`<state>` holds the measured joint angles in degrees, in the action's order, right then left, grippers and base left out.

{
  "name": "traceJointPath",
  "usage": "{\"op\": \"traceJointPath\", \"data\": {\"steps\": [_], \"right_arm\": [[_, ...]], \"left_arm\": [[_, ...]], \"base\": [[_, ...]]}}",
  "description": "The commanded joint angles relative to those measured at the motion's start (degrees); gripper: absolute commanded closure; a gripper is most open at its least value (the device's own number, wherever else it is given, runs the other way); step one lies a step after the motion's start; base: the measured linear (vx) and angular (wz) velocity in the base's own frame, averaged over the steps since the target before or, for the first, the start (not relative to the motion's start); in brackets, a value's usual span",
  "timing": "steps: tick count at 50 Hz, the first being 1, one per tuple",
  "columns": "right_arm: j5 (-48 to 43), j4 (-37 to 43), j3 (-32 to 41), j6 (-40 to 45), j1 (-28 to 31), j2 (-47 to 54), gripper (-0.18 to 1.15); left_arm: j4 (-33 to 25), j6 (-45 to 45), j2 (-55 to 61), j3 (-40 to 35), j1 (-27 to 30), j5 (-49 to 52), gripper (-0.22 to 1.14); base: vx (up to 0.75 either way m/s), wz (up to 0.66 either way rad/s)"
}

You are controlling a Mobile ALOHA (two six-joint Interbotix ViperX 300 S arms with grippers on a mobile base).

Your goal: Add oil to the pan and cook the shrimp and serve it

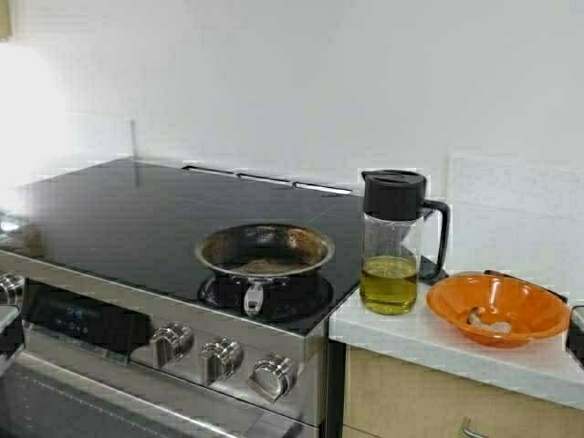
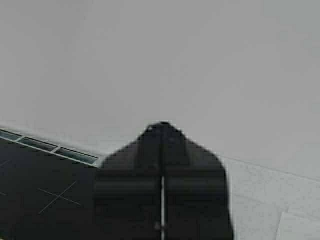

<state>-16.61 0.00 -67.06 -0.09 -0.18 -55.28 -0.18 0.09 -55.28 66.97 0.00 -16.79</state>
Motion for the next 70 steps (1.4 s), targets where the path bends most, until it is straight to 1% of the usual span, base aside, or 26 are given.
{"op": "traceJointPath", "data": {"steps": [1, 3, 5, 6, 12, 14, 15, 21, 25, 33, 40, 51, 58, 65, 70], "right_arm": [[0.2, 0.5, 0.4, 0.9, 2.5, 0.8, 0.92], [0.9, 1.0, 0.6, 1.4, 4.5, 1.2, 0.82], [2.1, 1.4, 1.2, 2.2, 6.9, 2.0, 0.68], [3.3, 1.5, 1.6, 2.6, 8.9, 2.7, 0.56], [4.2, 2.2, 3.1, 3.1, 15.5, 7.0, 0.0], [3.9, 3.0, 3.1, 3.1, 16.6, 8.5, -0.11], [3.6, 3.6, 3.1, 3.1, 17.1, 9.3, -0.13], [2.4, 8.9, 1.9, 3.1, 19.4, 14.9, -0.05], [-0.5, 11.8, 0.3, 3.1, 21.4, 19.4, -0.06], [-9.8, 17.8, -4.0, 3.1, 25.9, 27.2, -0.06], [-13.6, 23.6, -6.0, 2.4, 29.9, 32.7, -0.06], [-17.8, 31.0, -5.7, 1.2, 34.5, 44.4, -0.06], [-23.8, 35.9, -5.0, 1.1, 37.7, 53.6, -0.06], [-29.3, 39.6, -2.5, 1.2, 38.2, 63.5, -0.06], [-30.4, 39.4, 0.5, 1.2, 38.3, 69.8, -0.06]], "left_arm": [[0.7, 0.4, 0.6, 0.9, 0.2, 0.5, 0.96], [0.7, 0.4, 0.6, 0.7, 0.2, 0.5, 0.9], [0.7, 0.4, 0.5, 0.7, 0.2, 0.5, 0.85], [0.7, 0.3, 0.5, 0.7, 0.3, 0.5, 0.84], [0.7, -0.1, 0.5, 1.0, 0.2, 0.5, 0.88], [0.7, -0.2, 0.5, 1.0, 0.2, 0.5, 0.89], [0.6, -0.3, 0.5, 1.1, 0.3, 0.5, 0.89], [0.5, -0.4, 0.5, 1.1, 0.2, 0.5, 0.89], [0.5, -0.4, 0.5, 1.1, 0.2, 0.6, 0.89], [0.4, -0.3, 0.4, 1.2, 0.2, 1.0, 0.89], [0.4, -0.4, 0.4, 1.2, 0.2, 1.1, 0.89], [0.4, -0.4, 0.4, 1.3, 0.2, 1.1, 0.89], [0.4, -0.4, 0.4, 1.3, 0.2, 1.1, 0.89], [0.4, -0.8, 0.4, 1.5, 0.2, 1.1, 0.89], [0.4, -1.5, 0.3, 1.6, 0.3, 1.2, 0.89]], "base": [[0.0, 0.0], [0.0, 0.0], [0.0, 0.0], [0.0, 0.0], [0.0, 0.0], [0.0, 0.0], [0.0, 0.0], [0.0, 0.0], [0.0, 0.0], [0.0, 0.0], [0.0, 0.0], [0.0, 0.0], [0.0, 0.0], [0.0, 0.0], [0.0, 0.0]]}}
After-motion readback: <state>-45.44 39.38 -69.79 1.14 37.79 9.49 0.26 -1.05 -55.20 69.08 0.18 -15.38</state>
